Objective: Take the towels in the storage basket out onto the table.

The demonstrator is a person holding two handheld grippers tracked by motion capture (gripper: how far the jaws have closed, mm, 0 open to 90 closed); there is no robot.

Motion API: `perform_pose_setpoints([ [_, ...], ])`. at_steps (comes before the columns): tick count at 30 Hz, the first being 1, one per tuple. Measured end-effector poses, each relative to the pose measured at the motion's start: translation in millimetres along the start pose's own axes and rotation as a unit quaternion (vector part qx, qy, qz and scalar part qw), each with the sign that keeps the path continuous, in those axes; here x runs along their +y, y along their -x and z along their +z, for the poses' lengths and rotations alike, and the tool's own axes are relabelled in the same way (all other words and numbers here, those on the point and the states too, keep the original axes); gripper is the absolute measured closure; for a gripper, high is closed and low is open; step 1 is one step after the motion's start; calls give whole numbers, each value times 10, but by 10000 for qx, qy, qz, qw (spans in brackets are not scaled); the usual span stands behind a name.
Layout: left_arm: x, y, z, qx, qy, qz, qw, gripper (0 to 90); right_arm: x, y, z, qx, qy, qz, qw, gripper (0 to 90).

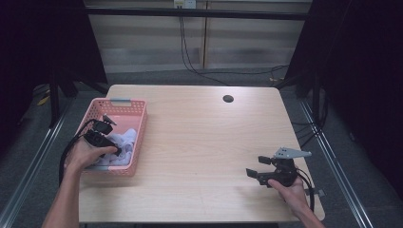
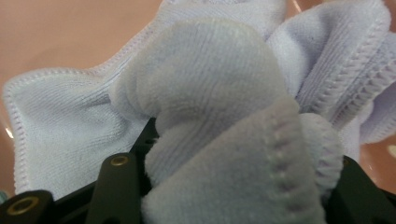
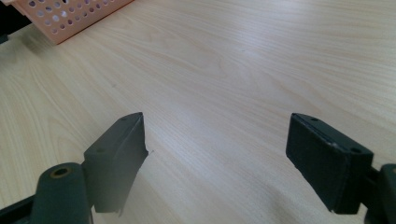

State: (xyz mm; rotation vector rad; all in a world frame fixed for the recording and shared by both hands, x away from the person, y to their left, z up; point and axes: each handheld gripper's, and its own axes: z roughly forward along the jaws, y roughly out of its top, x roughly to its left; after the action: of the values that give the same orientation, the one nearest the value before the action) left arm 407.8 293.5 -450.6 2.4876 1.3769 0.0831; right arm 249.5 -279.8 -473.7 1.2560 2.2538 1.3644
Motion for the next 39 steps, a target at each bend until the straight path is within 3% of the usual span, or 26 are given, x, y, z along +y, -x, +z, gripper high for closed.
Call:
perform_pose_setpoints([
  [4,-52,-57,-116,-214,334,-114,9991,467,1,2,12,-10,13,37,10000,196],
  [5,-71,-77,-173,-200,522,-214,9982,467,3,-5,12,-5,8,29,10000,196],
  [9,-113,-123,-260,-324,769,-323,9960,463,1,-14,7,-10,1,13,10000,196],
  [17,-194,-205,-532,-412,1424,-571,9873,459,0,-3,4,-3,1,47,10000,195],
  [19,-192,-216,-572,-425,1463,-588,9866,459,0,-4,3,-3,1,41,10000,195],
  [25,-183,-252,-765,-389,1839,-662,9799,459,-1,-8,-2,0,-6,31,10000,195],
  [28,-191,-265,-814,-417,1908,-671,9784,458,-1,-5,-1,3,-1,29,10000,193],
  [29,-196,-264,-837,-397,2001,-725,9763,457,-1,-4,-1,11,8,20,10000,194],
  [32,-213,-275,-916,-393,2149,-705,9733,456,0,-10,-6,11,12,41,10000,193],
  [39,-183,-240,-1065,-382,2344,-608,9695,455,0,-4,3,-11,-6,48,10000,191],
])
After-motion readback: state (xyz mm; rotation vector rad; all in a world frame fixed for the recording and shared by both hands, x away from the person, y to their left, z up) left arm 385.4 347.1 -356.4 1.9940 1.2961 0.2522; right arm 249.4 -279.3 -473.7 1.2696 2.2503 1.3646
